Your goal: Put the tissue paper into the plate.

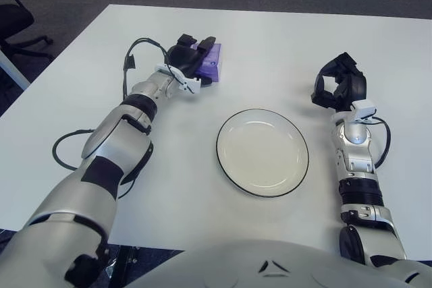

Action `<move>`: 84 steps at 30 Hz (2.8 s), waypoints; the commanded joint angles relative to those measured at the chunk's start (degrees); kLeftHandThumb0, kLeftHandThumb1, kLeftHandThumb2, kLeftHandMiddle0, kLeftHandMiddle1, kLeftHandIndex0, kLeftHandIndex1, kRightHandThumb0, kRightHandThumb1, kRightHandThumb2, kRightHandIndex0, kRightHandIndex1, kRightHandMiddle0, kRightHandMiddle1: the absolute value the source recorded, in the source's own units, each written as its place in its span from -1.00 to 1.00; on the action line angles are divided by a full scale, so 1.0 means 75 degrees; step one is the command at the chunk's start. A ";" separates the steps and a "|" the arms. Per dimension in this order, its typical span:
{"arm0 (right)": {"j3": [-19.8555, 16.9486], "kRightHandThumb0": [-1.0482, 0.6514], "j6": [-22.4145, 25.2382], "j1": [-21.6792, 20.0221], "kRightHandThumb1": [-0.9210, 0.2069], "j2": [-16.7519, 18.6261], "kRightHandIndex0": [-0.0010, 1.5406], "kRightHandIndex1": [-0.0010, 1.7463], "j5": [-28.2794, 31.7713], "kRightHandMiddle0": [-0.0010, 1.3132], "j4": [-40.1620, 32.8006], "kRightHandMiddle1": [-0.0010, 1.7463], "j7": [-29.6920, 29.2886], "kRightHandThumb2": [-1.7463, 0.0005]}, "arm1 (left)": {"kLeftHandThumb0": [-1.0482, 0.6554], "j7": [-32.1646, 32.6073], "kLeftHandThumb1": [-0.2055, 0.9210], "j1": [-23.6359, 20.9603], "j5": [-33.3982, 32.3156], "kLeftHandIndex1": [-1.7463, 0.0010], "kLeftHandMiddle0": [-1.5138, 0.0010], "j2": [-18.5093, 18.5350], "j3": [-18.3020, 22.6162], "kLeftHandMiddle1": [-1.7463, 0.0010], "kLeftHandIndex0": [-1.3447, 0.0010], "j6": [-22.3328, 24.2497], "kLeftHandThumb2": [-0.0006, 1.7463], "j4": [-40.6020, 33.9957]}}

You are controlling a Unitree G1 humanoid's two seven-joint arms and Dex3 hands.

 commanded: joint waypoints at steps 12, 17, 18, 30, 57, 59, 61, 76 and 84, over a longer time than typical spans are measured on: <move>0.0108 -0.31 0.0149 0.1772 -0.02 0.0436 0.57 1.00 -0.0200 -0.13 0.0844 1.00 -0.0091 -0.43 | -0.92 -0.2566 1.00 -0.0270 -0.0690 0.08 0.74 0.0099 0.0124 -0.59 1.00 -0.0483 -0.33 0.0369; 0.0122 -0.31 0.0155 0.1769 -0.02 0.0423 0.57 1.00 -0.0200 -0.13 0.0853 1.00 -0.0081 -0.43 | -0.88 -0.2878 1.00 -0.0269 -0.0826 -0.37 0.65 0.0113 0.0157 -0.74 1.00 -0.0530 -0.24 0.0362; 0.0127 -0.31 0.0160 0.1770 -0.02 0.0417 0.56 1.00 -0.0202 -0.13 0.0852 1.00 -0.0078 -0.43 | -0.86 -0.2924 1.00 -0.0268 -0.0857 -0.60 0.61 0.0114 0.0165 -0.84 0.94 -0.0538 -0.24 0.0358; 0.0145 -0.31 0.0182 0.1737 -0.02 0.0398 0.56 1.00 -0.0125 -0.13 0.0879 1.00 -0.0045 -0.43 | -0.71 -0.2174 0.87 -0.0146 -0.0879 -1.00 -0.25 0.0195 0.0081 -1.00 0.01 -0.0894 -0.43 0.0288; 0.0125 -0.32 0.0089 0.1620 -0.01 0.0296 0.59 1.00 -0.0102 -0.12 0.1072 1.00 0.0042 -0.44 | 0.15 -0.0483 -0.21 0.0105 -0.1532 -1.00 -0.73 0.0806 0.0953 -1.00 -0.59 -0.2508 0.61 -0.1627; 0.0134 -0.32 0.0086 0.1608 -0.01 0.0285 0.60 1.00 -0.0122 -0.12 0.1084 1.00 0.0032 -0.44 | 0.15 -0.0373 -0.24 0.0175 -0.1577 -1.00 -0.73 0.0850 0.1048 -1.00 -0.60 -0.2649 0.61 -0.1953; 0.0129 -0.32 0.0067 0.1577 -0.01 0.0263 0.61 1.00 -0.0127 -0.12 0.1133 1.00 0.0031 -0.45 | 0.15 -0.0297 -0.27 0.0250 -0.1619 -1.00 -0.72 0.0872 0.1145 -1.00 -0.62 -0.2770 0.63 -0.2266; 0.0092 -0.32 0.0027 0.1496 0.00 0.0230 0.59 1.00 0.0001 -0.11 0.1319 1.00 0.0108 -0.45 | 0.12 0.0063 -0.25 0.1471 -0.1849 -1.00 -0.74 0.0676 0.1746 -1.00 -0.63 -0.3887 0.60 -0.4994; 0.0122 -0.32 0.0084 0.1466 0.00 0.0226 0.57 1.00 0.0025 -0.11 0.1328 1.00 0.0144 -0.45 | 0.09 -0.0440 -0.15 0.1987 -0.2370 -1.00 -0.75 0.0580 0.1902 -1.00 -0.59 -0.4158 0.53 -0.5870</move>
